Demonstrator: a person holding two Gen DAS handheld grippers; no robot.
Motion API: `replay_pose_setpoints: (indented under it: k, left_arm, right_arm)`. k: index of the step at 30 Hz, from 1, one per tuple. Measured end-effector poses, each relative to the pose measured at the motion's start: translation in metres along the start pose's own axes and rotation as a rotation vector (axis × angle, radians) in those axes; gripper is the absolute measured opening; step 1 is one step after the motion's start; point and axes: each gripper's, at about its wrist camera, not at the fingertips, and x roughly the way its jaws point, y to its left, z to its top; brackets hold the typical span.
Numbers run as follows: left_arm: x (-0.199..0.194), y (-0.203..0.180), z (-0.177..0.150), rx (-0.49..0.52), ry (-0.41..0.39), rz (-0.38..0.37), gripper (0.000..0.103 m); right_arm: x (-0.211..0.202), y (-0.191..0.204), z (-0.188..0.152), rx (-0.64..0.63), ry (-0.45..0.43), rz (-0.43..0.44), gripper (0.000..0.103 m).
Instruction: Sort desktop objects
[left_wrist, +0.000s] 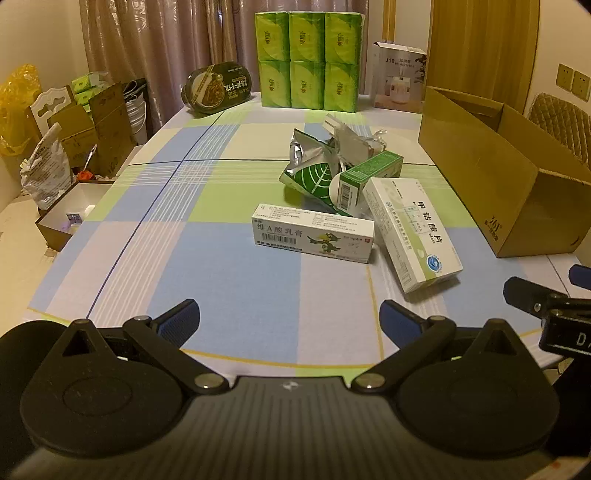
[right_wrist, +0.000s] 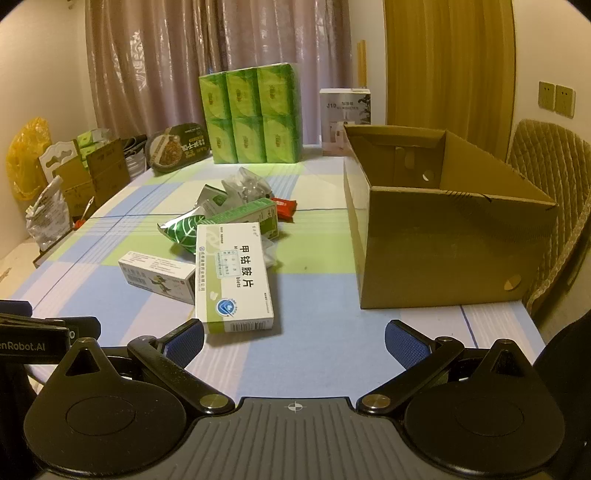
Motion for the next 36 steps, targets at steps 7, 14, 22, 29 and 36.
replay_pose_setpoints:
  k: [7,14,22,29,36]
  left_arm:
    - [0.0002,0.0014,-0.0012,-0.006,-0.004,0.003,0.102]
    - [0.0000,0.0016,-0.0015,-0.004,-0.002,0.005,0.102]
    - [0.0003,0.0014,-0.0016,-0.003,0.000,0.006,0.102]
    - [0.0016,0.0001,-0.0015,0.001,0.003,0.009,0.102]
    - [0.0022,0.0000,-0.0031,0.007,0.007,0.010,0.102]
  right_arm:
    - [0.0011,-0.0007,-0.0011,0.001,0.002,0.000,0.101]
    - [0.0014,0.0003,-0.0022,-0.001,0.003,0.001,0.101]
    - [0.0021,0.0014,-0.0023,-0.004,0.009,0.003,0.101]
    - [0.0037,0.0025,-0.0026,-0.004,0.016,0.006,0.101]
    - [0.0044,0.0011,-0.0024,-0.002,0.019,0.007,0.101]
